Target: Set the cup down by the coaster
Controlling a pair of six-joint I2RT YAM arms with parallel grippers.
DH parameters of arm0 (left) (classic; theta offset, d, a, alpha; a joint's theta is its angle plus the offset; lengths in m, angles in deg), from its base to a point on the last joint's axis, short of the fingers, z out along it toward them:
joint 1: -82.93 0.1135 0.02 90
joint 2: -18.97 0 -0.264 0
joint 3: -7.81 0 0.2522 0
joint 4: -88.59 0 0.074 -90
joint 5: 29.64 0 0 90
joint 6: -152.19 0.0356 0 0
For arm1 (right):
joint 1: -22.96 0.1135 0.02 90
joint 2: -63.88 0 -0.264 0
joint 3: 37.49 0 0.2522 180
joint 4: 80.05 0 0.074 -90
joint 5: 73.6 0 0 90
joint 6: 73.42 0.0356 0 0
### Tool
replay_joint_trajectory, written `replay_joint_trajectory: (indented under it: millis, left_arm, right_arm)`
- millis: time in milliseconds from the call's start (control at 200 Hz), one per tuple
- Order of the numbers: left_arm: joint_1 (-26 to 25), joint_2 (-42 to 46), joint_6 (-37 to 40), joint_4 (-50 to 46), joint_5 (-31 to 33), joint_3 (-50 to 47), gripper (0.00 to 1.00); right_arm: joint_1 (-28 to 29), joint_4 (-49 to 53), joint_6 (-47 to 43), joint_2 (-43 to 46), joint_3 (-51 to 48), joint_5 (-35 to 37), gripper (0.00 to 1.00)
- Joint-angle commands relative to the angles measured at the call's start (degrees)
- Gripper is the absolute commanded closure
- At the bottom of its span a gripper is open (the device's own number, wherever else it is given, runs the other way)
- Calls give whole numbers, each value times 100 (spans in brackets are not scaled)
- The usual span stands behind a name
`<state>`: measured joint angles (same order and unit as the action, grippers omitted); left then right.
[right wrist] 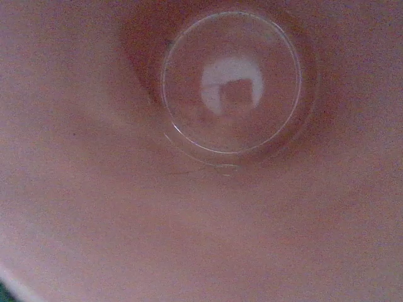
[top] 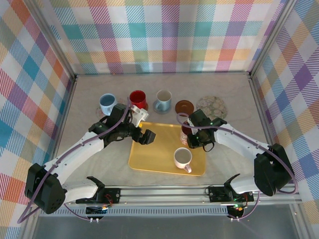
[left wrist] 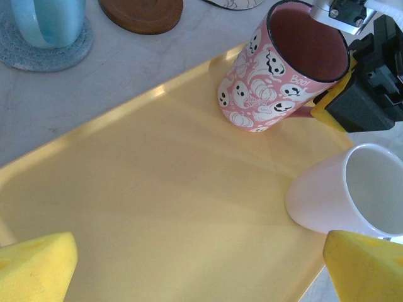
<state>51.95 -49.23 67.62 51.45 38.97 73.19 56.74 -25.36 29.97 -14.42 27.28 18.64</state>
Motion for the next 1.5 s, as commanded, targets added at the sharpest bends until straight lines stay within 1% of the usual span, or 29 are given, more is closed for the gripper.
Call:
replay_joint_trajectory:
  millis: [0,65,195,495,895,1250,1470,1495]
  left_arm:
    - [2,-29,37,132,18,180,0]
    - [4,-18,37,136,19,187,0]
    - [4,9,11,164,38,176,0]
    - [-4,211,-42,281,170,158,0]
    - [0,351,-16,310,293,314,0]
    - [-4,207,93,507,284,508,0]
    - [0,50,160,694,267,505,0]
    - [1,19,164,905,254,510,0]
  right_arm:
    - [32,-113,-56,226,-67,58,79]
    - [32,-166,-90,271,-65,57,87]
    - [32,-172,-148,295,-11,75,100]
    - [32,-384,-277,600,140,31,100]
    - [-141,-469,-721,563,792,434,100]
    - [-380,-495,-1081,-44,1712,648,100]
    - [-473,-358,-1455,-697,2323,972,100]
    - [-486,-357,-1482,-774,2393,1000,100]
